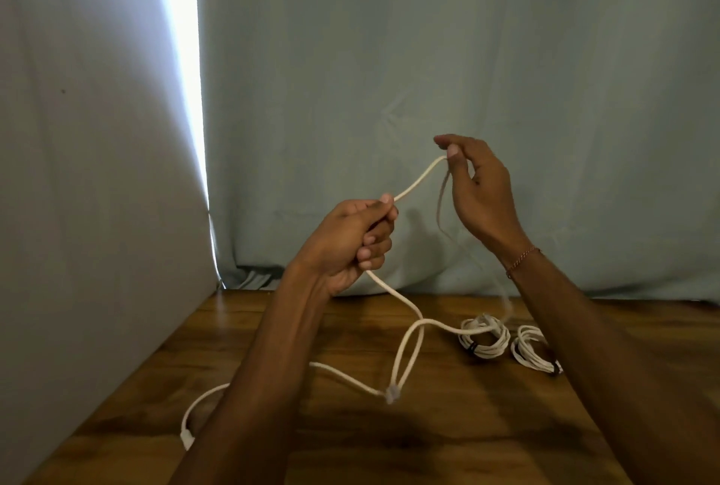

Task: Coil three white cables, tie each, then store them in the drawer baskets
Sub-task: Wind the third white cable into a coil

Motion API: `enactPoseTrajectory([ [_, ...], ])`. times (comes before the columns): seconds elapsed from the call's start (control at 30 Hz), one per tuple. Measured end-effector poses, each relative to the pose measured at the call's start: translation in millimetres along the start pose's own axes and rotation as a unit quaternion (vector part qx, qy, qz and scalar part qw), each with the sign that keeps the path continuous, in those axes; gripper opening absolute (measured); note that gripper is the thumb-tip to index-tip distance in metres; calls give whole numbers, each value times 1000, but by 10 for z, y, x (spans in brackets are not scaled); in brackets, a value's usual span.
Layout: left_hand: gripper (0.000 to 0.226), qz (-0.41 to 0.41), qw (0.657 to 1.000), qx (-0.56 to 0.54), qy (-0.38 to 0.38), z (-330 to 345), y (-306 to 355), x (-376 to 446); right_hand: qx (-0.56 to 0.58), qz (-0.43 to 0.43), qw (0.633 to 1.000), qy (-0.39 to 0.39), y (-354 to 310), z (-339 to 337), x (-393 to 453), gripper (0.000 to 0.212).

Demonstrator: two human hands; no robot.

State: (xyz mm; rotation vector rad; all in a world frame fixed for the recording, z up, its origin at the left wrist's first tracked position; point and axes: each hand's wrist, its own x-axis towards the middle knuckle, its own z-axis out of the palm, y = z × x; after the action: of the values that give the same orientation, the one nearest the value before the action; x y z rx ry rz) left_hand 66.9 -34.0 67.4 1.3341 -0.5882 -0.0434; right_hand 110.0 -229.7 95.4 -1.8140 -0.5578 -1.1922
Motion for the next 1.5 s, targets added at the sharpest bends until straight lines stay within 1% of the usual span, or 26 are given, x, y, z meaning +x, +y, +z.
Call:
enactPoseTrajectory([
  [0.07, 30, 1, 1000, 4, 17, 40, -10, 21, 4, -86, 996, -29, -120, -13, -60, 31],
  [0.1, 30, 3, 1000, 4, 22, 50, -5, 24, -28, -131, 990, -50, -177, -8, -84, 31],
  [0.17, 31, 7, 1000, -20, 21, 34, 6, 20, -146, -204, 963, -97, -216, -8, -81, 33],
  [0.23, 31, 10, 998, -69, -1, -15, 31, 9, -209, -217, 939, -164, -205, -38, -11, 45],
  [0.3, 32, 8, 992, -119, -45, -33, 58, -7, -141, -175, 949, -220, -197, -64, 34, 44],
  [0.33, 33, 8, 988, -137, -70, -22, 65, -17, -91, -137, 962, -217, -201, -66, 33, 38],
  [0.43, 34, 40, 986, -126, -106, 57, 27, -39, 18, -31, 995, -91, -219, -28, -13, 28],
  [0.5, 36, 65, 988, -91, -110, 102, -51, -30, 87, 48, 995, -17, -229, -6, -16, 27],
  [0.57, 38, 58, 987, -86, -126, 111, -134, -22, 128, 120, 984, 40, -244, -17, 25, 25],
  [0.63, 42, 46, 985, -83, -143, 110, -173, -16, 148, 150, 975, 76, -188, -20, 56, 24],
  [0.7, 44, 41, 988, -68, -132, 118, -177, -22, 135, 144, 978, 68, -161, 5, 40, 23],
  [0.73, 44, 38, 990, -61, -122, 129, -166, -26, 88, 122, 987, 57, -139, 27, 17, 24],
  [0.8, 44, 31, 994, -33, -98, 148, -143, -37, -94, 15, 995, 30, -129, 54, -39, 30],
  [0.83, 45, 25, 996, -14, -88, 157, -128, -45, -173, -58, 983, 20, -175, 56, -63, 35],
  [0.87, 45, 18, 996, 2, -82, 164, -116, -52, -201, -121, 972, 3, -246, 59, -81, 39],
  [0.9, 45, 12, 997, 15, -81, 171, -108, -59, -171, -162, 971, -37, -320, 63, -109, 39],
  [0.93, 44, 7, 996, 27, -82, 177, -100, -65, -107, -170, 975, -96, -387, 64, -137, 37],
  [1.0, 41, 8, 995, 51, -86, 169, -82, -78, 31, -96, 968, -230, -470, 23, -128, 33],
  [1.07, 39, 19, 994, 70, -83, 145, -54, -75, 81, -35, 949, -304, -446, -27, -45, 31],
  [1.1, 37, 21, 994, 76, -78, 134, -37, -73, 76, -32, 949, -304, -416, -44, 0, 29],
  [1.17, 32, 19, 993, 89, -70, 96, -12, -71, 75, -38, 967, -241, -376, -47, 73, 24],
  [1.27, 32, 2, 994, 90, -63, 48, -33, -52, 165, 15, 986, -36, -311, -80, 168, 28],
  [1.3, 32, -2, 996, 61, -58, 33, -51, -49, 185, 36, 982, 28, -269, -119, 223, 30],
  [1.33, 32, -2, 998, 22, -53, 22, -65, -46, 184, 47, 980, 61, -242, -169, 262, 30],
  [1.4, 30, 11, 998, -48, -41, -12, -76, -14, 143, 45, 987, 53, -183, -237, 284, 31],
  [1.5, 31, 21, 994, -103, -1, -8, -101, 41, 24, -6, 1000, -13, -75, -279, 225, 27],
])
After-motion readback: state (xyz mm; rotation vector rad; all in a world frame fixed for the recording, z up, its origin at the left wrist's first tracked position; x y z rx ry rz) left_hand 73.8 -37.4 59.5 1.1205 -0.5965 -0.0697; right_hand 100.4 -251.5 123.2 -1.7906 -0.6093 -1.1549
